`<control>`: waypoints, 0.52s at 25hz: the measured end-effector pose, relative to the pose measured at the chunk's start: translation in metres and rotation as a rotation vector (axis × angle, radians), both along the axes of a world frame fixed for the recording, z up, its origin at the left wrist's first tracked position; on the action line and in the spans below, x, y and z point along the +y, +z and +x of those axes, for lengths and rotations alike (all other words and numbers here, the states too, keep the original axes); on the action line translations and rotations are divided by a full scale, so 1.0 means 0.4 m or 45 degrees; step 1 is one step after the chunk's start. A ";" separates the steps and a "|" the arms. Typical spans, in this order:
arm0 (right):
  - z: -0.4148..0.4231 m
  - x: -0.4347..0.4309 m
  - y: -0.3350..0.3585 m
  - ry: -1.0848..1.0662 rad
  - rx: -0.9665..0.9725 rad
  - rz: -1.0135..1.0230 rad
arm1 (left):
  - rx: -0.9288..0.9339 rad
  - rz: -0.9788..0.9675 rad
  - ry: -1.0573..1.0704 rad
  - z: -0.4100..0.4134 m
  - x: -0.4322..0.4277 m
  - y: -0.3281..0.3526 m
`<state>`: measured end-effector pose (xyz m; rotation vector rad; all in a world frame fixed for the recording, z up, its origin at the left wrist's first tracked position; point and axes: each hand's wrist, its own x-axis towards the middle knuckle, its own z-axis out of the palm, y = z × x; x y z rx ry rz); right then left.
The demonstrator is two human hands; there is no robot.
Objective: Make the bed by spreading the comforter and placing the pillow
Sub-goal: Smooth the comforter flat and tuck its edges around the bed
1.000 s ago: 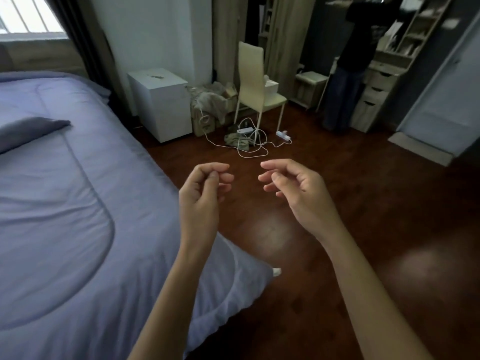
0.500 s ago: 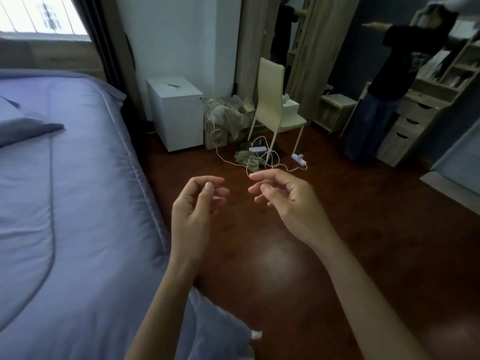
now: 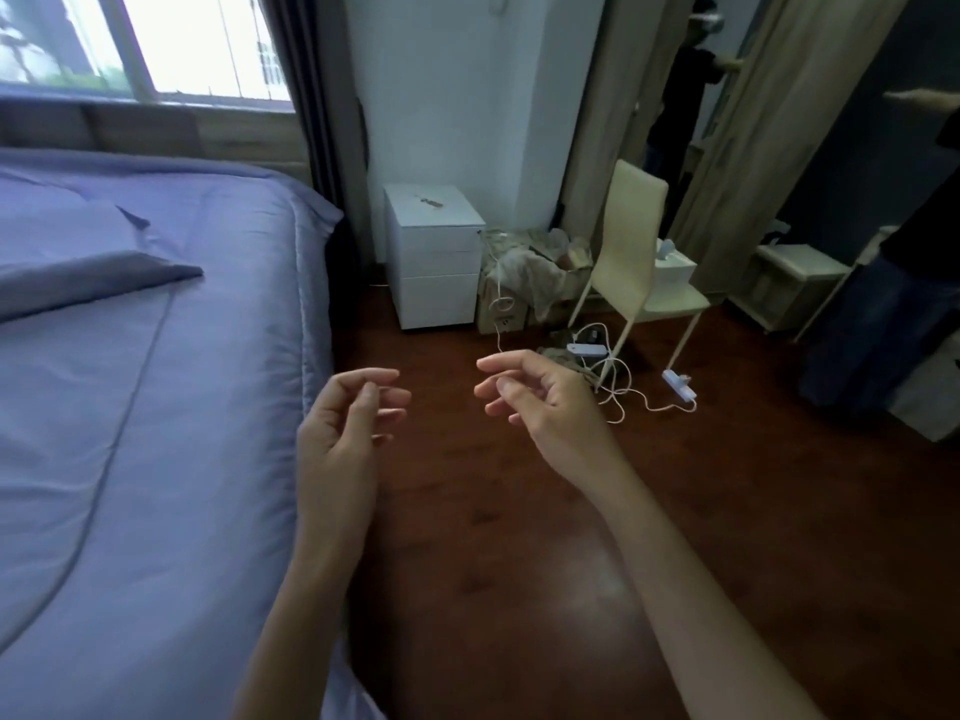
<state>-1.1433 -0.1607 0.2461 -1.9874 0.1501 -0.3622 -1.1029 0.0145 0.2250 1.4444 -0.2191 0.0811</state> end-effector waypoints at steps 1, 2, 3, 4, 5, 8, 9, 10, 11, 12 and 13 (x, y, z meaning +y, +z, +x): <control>0.037 -0.031 -0.013 0.038 0.014 0.012 | 0.043 -0.007 0.079 0.013 -0.013 -0.012; 0.073 -0.058 -0.026 0.076 0.024 0.020 | 0.078 -0.016 0.148 0.024 -0.025 -0.024; 0.112 -0.086 -0.040 0.119 0.031 0.027 | 0.109 -0.019 0.213 0.035 -0.040 -0.036; 0.152 -0.114 -0.051 0.171 0.038 0.034 | 0.139 -0.018 0.284 0.048 -0.060 -0.051; 0.189 -0.138 -0.063 0.232 0.043 0.038 | 0.170 -0.014 0.359 0.060 -0.083 -0.068; 0.301 -0.216 -0.094 0.444 0.059 0.048 | 0.278 -0.037 0.582 0.101 -0.177 -0.122; 0.331 -0.245 -0.101 0.510 0.062 0.045 | 0.315 -0.049 0.638 0.110 -0.215 -0.134; 0.354 -0.274 -0.104 0.570 0.060 0.032 | 0.344 -0.060 0.684 0.119 -0.252 -0.140; 0.379 -0.306 -0.106 0.631 0.065 0.014 | 0.367 -0.064 0.740 0.128 -0.290 -0.140; 0.401 -0.335 -0.108 0.674 0.073 0.001 | 0.381 -0.065 0.794 0.136 -0.322 -0.137; 0.424 -0.359 -0.109 0.709 0.071 -0.006 | 0.380 -0.067 0.843 0.141 -0.349 -0.132</control>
